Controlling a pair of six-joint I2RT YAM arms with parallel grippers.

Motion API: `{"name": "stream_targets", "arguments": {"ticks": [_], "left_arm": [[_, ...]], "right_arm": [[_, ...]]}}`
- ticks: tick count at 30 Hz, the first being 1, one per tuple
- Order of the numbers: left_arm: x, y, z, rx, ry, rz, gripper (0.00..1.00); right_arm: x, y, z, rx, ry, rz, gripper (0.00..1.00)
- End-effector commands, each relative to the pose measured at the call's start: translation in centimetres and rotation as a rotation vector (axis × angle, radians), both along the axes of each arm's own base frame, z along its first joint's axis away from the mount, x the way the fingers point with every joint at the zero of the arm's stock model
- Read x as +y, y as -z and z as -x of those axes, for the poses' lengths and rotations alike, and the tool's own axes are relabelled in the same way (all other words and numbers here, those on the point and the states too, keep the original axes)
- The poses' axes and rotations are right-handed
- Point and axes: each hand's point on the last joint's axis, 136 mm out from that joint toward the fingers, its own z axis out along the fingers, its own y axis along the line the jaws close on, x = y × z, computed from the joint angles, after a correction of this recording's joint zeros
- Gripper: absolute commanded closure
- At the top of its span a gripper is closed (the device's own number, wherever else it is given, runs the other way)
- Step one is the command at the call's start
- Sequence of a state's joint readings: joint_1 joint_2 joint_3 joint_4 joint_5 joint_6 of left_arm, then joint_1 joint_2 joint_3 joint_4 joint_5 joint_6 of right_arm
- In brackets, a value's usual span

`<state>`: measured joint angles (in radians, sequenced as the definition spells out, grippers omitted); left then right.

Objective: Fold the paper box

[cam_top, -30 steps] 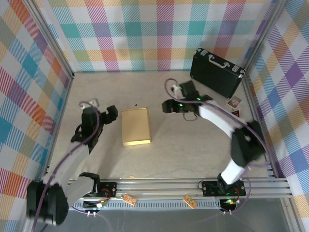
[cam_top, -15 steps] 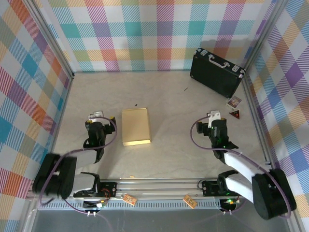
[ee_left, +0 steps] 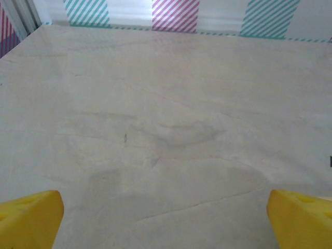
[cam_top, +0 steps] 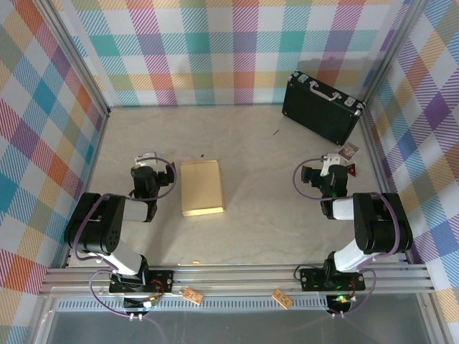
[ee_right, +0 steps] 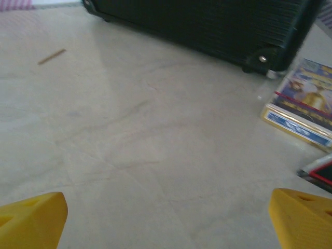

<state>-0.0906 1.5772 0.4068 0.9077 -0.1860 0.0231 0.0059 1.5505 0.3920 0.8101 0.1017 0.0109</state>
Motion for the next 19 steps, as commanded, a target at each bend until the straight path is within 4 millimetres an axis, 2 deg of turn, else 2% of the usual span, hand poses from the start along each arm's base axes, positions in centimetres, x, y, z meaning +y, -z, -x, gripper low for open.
{"name": "stream_targets", "arguments": {"ticks": [1, 19], "left_arm": [[0.07, 1.02, 0.33, 0.043, 0.008, 0.005, 0.00], [0.08, 0.92, 0.35, 0.039, 0.008, 0.004, 0.00]], "right_arm": [[1.56, -1.82, -0.74, -0.063, -0.076, -0.041, 0.01], [1.67, -1.86, -0.63, -0.062, -0.084, -0.040, 0.01]]}}
